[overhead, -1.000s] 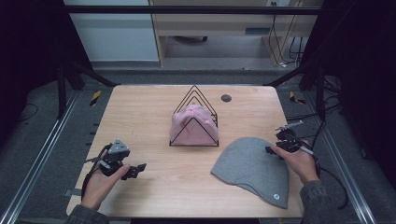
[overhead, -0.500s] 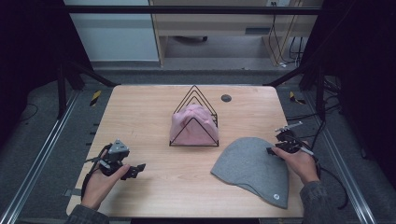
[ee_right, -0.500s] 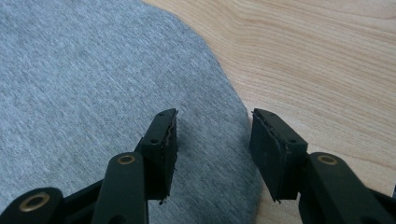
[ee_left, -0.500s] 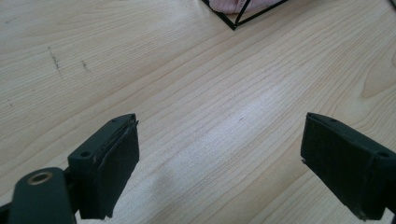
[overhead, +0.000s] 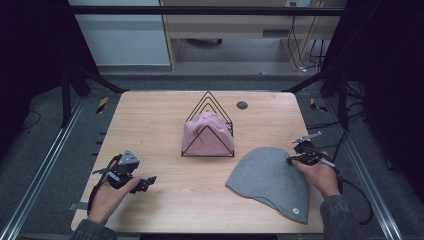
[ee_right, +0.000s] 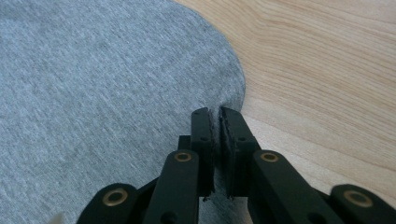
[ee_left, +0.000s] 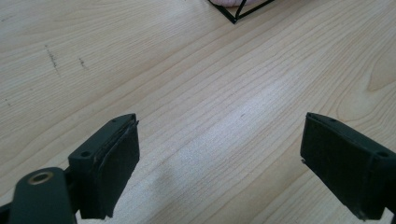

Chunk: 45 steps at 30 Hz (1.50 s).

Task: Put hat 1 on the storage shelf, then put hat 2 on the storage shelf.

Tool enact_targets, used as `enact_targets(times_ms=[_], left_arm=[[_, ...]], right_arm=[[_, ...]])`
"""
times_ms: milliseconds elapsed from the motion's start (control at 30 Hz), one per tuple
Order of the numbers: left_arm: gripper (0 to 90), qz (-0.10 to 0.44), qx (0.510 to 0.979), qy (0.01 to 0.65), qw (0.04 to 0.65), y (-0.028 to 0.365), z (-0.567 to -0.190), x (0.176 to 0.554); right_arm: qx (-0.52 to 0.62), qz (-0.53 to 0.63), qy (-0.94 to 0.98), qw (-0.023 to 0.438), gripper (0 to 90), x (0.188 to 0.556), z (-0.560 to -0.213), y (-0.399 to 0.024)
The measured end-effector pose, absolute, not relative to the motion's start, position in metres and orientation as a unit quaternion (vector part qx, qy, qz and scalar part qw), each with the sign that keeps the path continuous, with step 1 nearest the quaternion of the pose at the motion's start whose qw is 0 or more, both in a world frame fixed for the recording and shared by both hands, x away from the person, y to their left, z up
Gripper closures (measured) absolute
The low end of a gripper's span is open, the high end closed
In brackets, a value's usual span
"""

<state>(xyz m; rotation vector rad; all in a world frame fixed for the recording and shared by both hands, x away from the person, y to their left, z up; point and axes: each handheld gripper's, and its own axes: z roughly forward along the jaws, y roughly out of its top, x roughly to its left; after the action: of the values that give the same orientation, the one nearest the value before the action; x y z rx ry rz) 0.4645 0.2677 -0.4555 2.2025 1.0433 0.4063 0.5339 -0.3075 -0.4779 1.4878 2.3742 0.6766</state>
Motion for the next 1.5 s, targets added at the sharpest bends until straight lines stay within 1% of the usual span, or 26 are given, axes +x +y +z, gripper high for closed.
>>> enact_targets(times_ms=[233, 533, 600, 633, 933, 1167, 1367, 1500], left_arm=[[11.3, 0.155, 0.844, 0.398, 0.325, 0.268, -0.457, 0.465], [11.3, 0.152, 0.849, 0.393, 0.318, 0.264, -0.458, 0.465], [11.2, 0.152, 0.850, 0.392, 0.317, 0.264, -0.458, 0.465], [11.2, 0.152, 0.850, 0.391, 0.318, 0.264, -0.458, 0.465], [11.0, 0.146, 0.852, 0.390, 0.317, 0.263, -0.459, 0.465], [10.9, 0.136, 0.853, 0.384, 0.326, 0.260, -0.459, 0.464], [10.9, 0.124, 0.857, 0.369, 0.336, 0.254, -0.457, 0.461], [11.0, 0.114, 0.859, 0.353, 0.353, 0.247, -0.455, 0.459]], right_arm=[[0.497, 0.257, 0.818, 0.136, 86.3, 0.528, -0.471, -0.303], [0.441, 0.318, 0.825, 0.152, 86.4, 0.503, -0.431, -0.281], [0.439, 0.320, 0.826, 0.152, 86.4, 0.500, -0.428, -0.279], [0.423, 0.329, 0.830, 0.156, 86.4, 0.495, -0.419, -0.275], [0.382, 0.356, 0.836, 0.168, 86.4, 0.476, -0.388, -0.260], [0.337, 0.378, 0.845, 0.174, 86.5, 0.459, -0.358, -0.234], [0.287, 0.391, 0.856, 0.181, 86.5, 0.448, -0.332, -0.206], [0.261, 0.398, 0.861, 0.180, 86.5, 0.443, -0.318, -0.189]])
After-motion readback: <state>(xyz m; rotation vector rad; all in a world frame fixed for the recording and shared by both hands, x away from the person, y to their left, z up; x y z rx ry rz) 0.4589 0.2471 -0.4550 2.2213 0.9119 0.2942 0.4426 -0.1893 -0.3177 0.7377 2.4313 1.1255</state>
